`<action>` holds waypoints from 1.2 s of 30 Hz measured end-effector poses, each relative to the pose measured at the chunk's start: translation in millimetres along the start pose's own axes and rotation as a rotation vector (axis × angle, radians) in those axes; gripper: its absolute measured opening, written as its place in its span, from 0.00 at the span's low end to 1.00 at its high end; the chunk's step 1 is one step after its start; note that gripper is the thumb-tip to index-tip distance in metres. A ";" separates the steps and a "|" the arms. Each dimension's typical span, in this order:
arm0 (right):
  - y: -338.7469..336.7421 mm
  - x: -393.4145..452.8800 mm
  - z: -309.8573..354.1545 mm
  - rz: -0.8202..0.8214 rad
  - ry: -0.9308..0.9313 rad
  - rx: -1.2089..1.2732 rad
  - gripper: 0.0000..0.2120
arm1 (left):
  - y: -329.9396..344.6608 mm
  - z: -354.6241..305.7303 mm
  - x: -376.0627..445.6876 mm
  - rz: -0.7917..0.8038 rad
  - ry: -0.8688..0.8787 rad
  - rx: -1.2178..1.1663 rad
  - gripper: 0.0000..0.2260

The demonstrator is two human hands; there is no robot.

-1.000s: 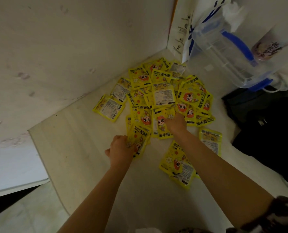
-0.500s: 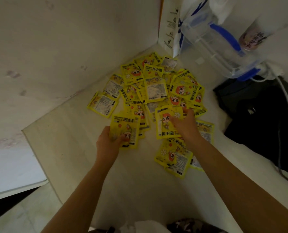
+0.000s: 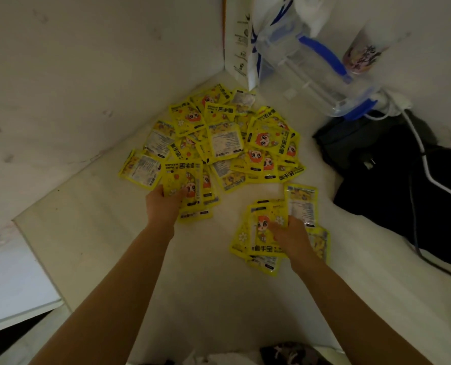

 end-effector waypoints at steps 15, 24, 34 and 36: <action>21.8 8.2 14.8 0.011 -0.076 -0.159 0.08 | 22.0 -0.8 -1.2 -0.050 -0.064 0.044 0.05; 22.9 9.3 21.8 0.043 -0.092 -0.088 0.12 | 14.5 1.6 -3.9 -0.100 -0.085 0.000 0.08; 17.4 6.4 21.2 0.072 -0.094 -0.045 0.13 | 21.0 -5.4 -0.2 -0.086 -0.075 0.031 0.06; 14.8 6.6 19.4 0.073 -0.087 -0.030 0.13 | 23.9 -4.9 0.3 -0.076 -0.081 0.042 0.06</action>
Point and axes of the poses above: each hand's wrist, its own x-axis towards the middle knuckle, its own y-axis out of the palm, z = x × y, the point moved 6 cm from there along x, towards the middle knuckle, and after that the axes turned 5 degrees about -y, right-handed, at the moved point
